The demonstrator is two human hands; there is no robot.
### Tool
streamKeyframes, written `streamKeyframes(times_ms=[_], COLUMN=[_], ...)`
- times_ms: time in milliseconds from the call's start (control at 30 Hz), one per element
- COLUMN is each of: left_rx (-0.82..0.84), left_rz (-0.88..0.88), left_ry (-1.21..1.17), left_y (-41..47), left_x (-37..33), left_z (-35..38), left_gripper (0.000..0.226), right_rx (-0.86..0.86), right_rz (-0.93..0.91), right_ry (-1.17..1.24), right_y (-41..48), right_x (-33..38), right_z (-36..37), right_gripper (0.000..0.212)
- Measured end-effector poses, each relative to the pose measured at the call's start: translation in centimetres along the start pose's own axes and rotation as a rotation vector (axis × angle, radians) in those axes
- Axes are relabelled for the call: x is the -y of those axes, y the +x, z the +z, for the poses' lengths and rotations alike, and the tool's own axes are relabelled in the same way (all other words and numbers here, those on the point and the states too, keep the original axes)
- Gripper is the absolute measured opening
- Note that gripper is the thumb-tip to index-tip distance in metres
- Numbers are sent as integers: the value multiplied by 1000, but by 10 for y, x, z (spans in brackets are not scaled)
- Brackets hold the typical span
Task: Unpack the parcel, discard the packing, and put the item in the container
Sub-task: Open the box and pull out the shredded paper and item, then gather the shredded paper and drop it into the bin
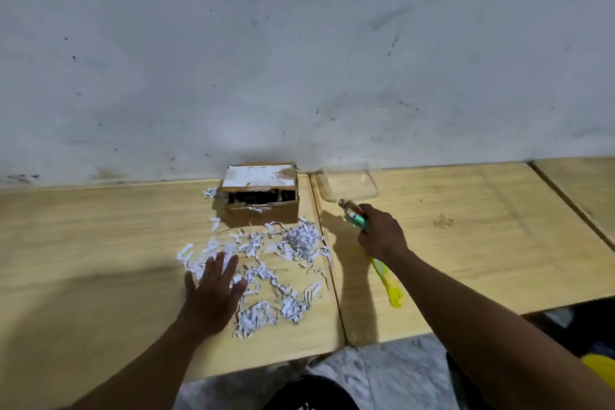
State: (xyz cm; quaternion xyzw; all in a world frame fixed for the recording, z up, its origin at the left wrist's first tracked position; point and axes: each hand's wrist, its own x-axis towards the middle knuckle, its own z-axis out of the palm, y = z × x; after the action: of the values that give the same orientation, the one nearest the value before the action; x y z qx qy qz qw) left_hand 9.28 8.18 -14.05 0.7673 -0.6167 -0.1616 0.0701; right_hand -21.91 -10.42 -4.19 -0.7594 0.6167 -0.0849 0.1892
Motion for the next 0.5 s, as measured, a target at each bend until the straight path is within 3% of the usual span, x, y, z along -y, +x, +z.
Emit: streamKeyframes(times_ms=[167, 300, 500], left_rx=[-9, -38, -12], left_rz=[22, 48, 40], left_ry=[68, 39, 29], left_y=[10, 11, 19], left_x=[17, 24, 19], left_z=[6, 4, 5], left_gripper=[81, 87, 90], right_rx=[-31, -61, -70], right_rz=[299, 396, 358], right_ry=[-128, -152, -64], right_y=[2, 2, -7], right_x=[-77, -112, -116], right_z=[1, 16, 28], right_gripper=[40, 29, 77])
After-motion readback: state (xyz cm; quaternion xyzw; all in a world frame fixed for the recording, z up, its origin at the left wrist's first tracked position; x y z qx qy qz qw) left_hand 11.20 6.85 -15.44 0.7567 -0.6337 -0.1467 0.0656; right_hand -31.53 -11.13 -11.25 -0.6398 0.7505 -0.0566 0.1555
